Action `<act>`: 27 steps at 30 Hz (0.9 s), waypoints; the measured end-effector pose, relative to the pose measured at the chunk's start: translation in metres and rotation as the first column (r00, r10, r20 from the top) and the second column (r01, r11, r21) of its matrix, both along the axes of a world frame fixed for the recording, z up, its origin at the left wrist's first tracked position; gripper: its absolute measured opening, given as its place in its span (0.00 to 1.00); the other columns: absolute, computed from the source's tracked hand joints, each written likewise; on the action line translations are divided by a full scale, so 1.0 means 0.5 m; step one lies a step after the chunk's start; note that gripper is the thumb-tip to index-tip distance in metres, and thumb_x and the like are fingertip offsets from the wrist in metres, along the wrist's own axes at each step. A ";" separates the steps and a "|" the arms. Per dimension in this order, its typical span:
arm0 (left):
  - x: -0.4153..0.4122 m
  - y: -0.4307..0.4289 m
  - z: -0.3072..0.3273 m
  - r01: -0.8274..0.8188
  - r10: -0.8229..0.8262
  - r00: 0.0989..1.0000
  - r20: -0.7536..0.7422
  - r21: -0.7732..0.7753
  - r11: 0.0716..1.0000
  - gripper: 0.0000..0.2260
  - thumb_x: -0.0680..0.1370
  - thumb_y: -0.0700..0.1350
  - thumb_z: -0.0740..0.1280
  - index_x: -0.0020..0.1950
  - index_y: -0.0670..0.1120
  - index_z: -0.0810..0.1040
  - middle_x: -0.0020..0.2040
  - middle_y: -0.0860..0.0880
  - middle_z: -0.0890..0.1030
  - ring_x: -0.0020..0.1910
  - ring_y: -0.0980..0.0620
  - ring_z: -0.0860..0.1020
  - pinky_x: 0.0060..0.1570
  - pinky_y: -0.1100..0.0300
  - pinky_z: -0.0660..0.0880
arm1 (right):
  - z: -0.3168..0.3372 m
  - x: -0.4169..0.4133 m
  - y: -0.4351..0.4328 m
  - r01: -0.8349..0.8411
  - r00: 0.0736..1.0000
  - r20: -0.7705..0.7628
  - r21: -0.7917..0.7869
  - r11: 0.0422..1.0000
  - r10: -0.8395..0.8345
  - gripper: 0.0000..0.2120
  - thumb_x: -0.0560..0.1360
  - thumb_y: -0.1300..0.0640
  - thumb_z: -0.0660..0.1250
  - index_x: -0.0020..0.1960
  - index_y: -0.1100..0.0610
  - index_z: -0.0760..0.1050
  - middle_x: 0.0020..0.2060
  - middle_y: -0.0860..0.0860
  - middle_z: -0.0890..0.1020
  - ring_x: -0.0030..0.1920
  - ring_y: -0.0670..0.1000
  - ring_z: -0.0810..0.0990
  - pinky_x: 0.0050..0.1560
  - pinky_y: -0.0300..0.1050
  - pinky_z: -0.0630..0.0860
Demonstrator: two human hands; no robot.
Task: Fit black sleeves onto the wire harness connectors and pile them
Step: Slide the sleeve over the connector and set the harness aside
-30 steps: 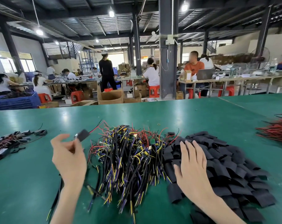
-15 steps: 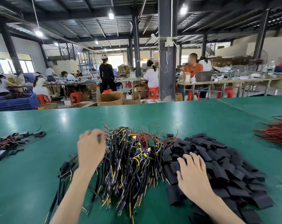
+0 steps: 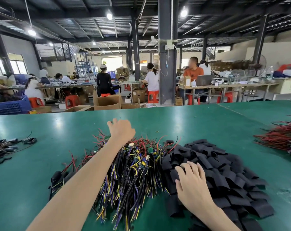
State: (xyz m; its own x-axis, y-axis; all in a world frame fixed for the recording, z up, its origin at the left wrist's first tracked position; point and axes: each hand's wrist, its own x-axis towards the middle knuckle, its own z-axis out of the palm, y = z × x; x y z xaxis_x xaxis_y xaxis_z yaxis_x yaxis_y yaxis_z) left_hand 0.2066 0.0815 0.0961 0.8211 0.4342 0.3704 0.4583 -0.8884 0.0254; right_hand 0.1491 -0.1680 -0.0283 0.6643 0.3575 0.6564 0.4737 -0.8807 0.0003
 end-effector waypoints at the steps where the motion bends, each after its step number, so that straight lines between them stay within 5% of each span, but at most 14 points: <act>1: -0.003 -0.005 0.017 0.043 -0.038 0.995 0.090 -0.051 0.998 0.14 0.78 0.49 0.59 0.37 0.43 0.72 0.49 0.43 0.79 0.56 0.42 0.72 0.56 0.50 0.66 | 0.001 0.001 0.000 -0.006 1.000 -0.005 0.016 1.000 0.006 0.21 0.54 0.58 0.80 0.46 0.57 0.81 0.42 0.52 0.81 0.48 0.58 0.82 0.53 0.59 0.77; 3: -0.015 -0.012 0.062 0.177 -0.099 0.962 0.253 -0.308 0.935 0.15 0.81 0.46 0.57 0.47 0.37 0.77 0.48 0.39 0.81 0.50 0.41 0.78 0.52 0.50 0.76 | 0.005 0.002 0.000 -0.018 1.000 -0.019 0.039 0.999 0.019 0.21 0.55 0.58 0.80 0.46 0.58 0.81 0.42 0.53 0.81 0.47 0.58 0.81 0.52 0.57 0.78; 5: -0.036 -0.023 0.112 0.386 -0.104 0.900 0.424 -0.659 0.646 0.12 0.81 0.40 0.58 0.57 0.34 0.75 0.46 0.39 0.80 0.40 0.44 0.78 0.43 0.50 0.80 | 0.009 0.002 -0.002 -0.015 0.999 -0.043 0.059 0.998 0.018 0.20 0.55 0.60 0.79 0.45 0.58 0.80 0.41 0.53 0.81 0.45 0.58 0.81 0.49 0.55 0.79; 7: -0.074 -0.028 0.153 0.503 -0.099 0.855 0.509 -0.768 0.397 0.13 0.81 0.36 0.57 0.65 0.39 0.69 0.47 0.42 0.77 0.33 0.51 0.73 0.30 0.57 0.77 | 0.010 0.008 -0.007 0.017 0.996 -0.092 0.073 0.997 -0.011 0.19 0.55 0.61 0.79 0.45 0.59 0.81 0.39 0.53 0.81 0.43 0.58 0.81 0.45 0.53 0.79; 9: -0.118 -0.024 0.181 0.510 -0.211 0.849 0.484 -0.646 0.568 0.14 0.81 0.37 0.55 0.66 0.44 0.70 0.48 0.45 0.76 0.32 0.54 0.69 0.28 0.62 0.67 | 0.009 0.018 -0.014 0.040 0.989 -0.144 0.063 0.997 -0.030 0.16 0.61 0.61 0.76 0.48 0.58 0.80 0.41 0.52 0.81 0.45 0.57 0.80 0.47 0.52 0.77; 11: -0.161 -0.012 0.184 0.482 -0.327 0.844 0.425 -0.337 0.809 0.09 0.82 0.44 0.56 0.58 0.49 0.74 0.40 0.49 0.77 0.29 0.56 0.69 0.27 0.62 0.63 | -0.001 0.031 -0.019 0.013 0.979 -0.201 0.007 1.000 -0.011 0.12 0.72 0.57 0.66 0.55 0.54 0.77 0.48 0.49 0.79 0.53 0.55 0.76 0.56 0.49 0.70; 12: -0.183 -0.007 0.178 0.477 -0.373 0.835 0.405 -0.194 0.857 0.09 0.82 0.48 0.57 0.53 0.49 0.76 0.36 0.50 0.76 0.27 0.57 0.70 0.27 0.62 0.63 | -0.009 0.038 -0.019 -0.018 0.976 -0.219 -0.009 1.000 0.016 0.12 0.76 0.55 0.61 0.58 0.52 0.74 0.51 0.47 0.78 0.56 0.53 0.73 0.58 0.47 0.66; 16: -0.243 -0.010 0.084 0.345 -0.364 0.902 0.234 0.119 0.931 0.12 0.81 0.51 0.55 0.52 0.48 0.76 0.47 0.46 0.72 0.45 0.46 0.71 0.46 0.51 0.72 | -0.025 0.053 -0.001 -0.026 0.959 -0.285 -0.090 0.996 0.000 0.17 0.79 0.43 0.52 0.61 0.48 0.71 0.55 0.46 0.76 0.60 0.52 0.69 0.59 0.47 0.62; 20: -0.273 -0.043 -0.064 0.348 -0.369 0.927 0.061 0.224 0.910 0.11 0.75 0.40 0.61 0.53 0.52 0.77 0.58 0.54 0.72 0.60 0.48 0.67 0.63 0.51 0.58 | -0.023 0.058 0.009 0.009 0.961 -0.270 -0.169 0.986 -0.056 0.19 0.74 0.38 0.62 0.54 0.51 0.76 0.48 0.48 0.79 0.55 0.54 0.74 0.54 0.50 0.66; 22: -0.284 -0.063 -0.114 0.425 -0.435 0.900 0.014 0.191 0.885 0.16 0.65 0.33 0.65 0.48 0.50 0.79 0.50 0.53 0.77 0.56 0.49 0.73 0.64 0.54 0.56 | -0.018 0.052 0.009 -0.002 0.975 -0.219 -0.131 0.991 -0.027 0.16 0.72 0.43 0.66 0.53 0.52 0.78 0.44 0.48 0.81 0.52 0.54 0.76 0.53 0.51 0.69; 25: -0.288 -0.078 -0.170 0.496 -0.512 0.846 0.148 0.133 0.858 0.25 0.54 0.28 0.67 0.46 0.48 0.79 0.37 0.54 0.79 0.40 0.50 0.78 0.55 0.57 0.62 | -0.015 0.051 0.007 -0.058 0.974 -0.224 -0.082 0.995 0.038 0.21 0.75 0.47 0.61 0.67 0.54 0.70 0.52 0.49 0.79 0.58 0.54 0.73 0.59 0.50 0.66; 27: -0.293 -0.090 -0.192 0.524 -0.539 0.800 0.263 0.131 0.842 0.19 0.62 0.31 0.66 0.47 0.50 0.78 0.37 0.56 0.77 0.39 0.53 0.76 0.50 0.58 0.63 | -0.009 0.054 0.003 -0.137 0.962 -0.235 0.023 0.990 0.138 0.25 0.78 0.50 0.58 0.73 0.54 0.60 0.60 0.48 0.73 0.63 0.53 0.68 0.64 0.47 0.62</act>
State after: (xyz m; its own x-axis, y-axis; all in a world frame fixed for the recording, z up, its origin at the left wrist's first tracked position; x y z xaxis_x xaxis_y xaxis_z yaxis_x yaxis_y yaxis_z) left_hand 0.0599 0.0366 0.0002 0.7762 -0.0646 0.6271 -0.1060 -0.9940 0.0288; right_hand 0.1762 -0.1665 -0.0327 0.7454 0.4524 0.4896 0.5761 -0.8067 -0.1317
